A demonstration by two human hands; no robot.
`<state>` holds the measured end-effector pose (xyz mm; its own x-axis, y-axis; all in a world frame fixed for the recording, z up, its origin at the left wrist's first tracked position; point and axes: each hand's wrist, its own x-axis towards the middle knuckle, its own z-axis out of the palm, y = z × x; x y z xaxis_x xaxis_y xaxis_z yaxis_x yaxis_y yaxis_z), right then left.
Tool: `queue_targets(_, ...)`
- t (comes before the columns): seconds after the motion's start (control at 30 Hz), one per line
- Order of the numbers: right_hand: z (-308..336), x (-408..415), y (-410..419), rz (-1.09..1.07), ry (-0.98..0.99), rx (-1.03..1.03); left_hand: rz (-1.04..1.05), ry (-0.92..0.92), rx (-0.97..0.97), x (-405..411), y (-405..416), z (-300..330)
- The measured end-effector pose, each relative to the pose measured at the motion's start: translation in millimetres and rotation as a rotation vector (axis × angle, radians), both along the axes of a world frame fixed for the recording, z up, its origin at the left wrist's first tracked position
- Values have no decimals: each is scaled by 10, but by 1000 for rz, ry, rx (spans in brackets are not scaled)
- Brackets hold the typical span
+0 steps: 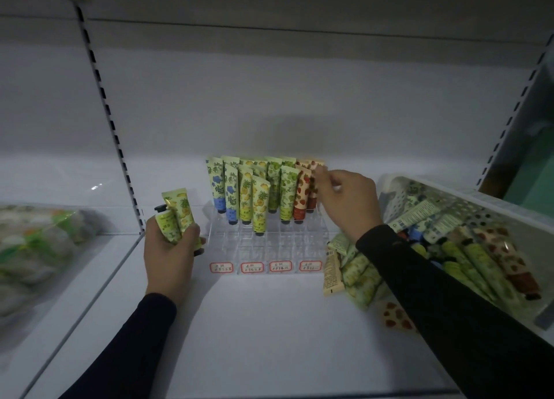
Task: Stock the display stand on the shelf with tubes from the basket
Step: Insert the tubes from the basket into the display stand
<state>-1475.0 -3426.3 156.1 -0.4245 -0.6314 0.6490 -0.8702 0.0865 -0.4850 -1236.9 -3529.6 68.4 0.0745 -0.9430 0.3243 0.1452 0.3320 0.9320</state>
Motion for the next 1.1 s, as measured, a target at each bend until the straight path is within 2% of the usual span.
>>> queue_targets(0.17, -189, 57, 268, 88, -132, 58, -87, 3, -16, 67, 146, 114)
queue_targets(0.37, -298, 390, 504, 298, -447, 192, -466, 23, 74, 79, 520, 221)
queue_targets(0.53, -295, 605, 548, 485, -658, 222, -737, -90, 119, -34, 725, 198)
queue_targets(0.63, -290, 617, 556, 523, -788, 201, -843, -189, 101, -101, 797, 212)
queue_targets(0.87, -299, 497, 493, 552, -1199, 51, -754, -337, 69, -201, 810, 235)
queue_targets(0.97, -267, 475, 476, 610, -1228, 52, -727, -322, 45, -201, 771, 249)
queue_targets(1.1, -131, 407, 446, 569, -1136, -54, -584, -269, 10, -111, 595, 264)
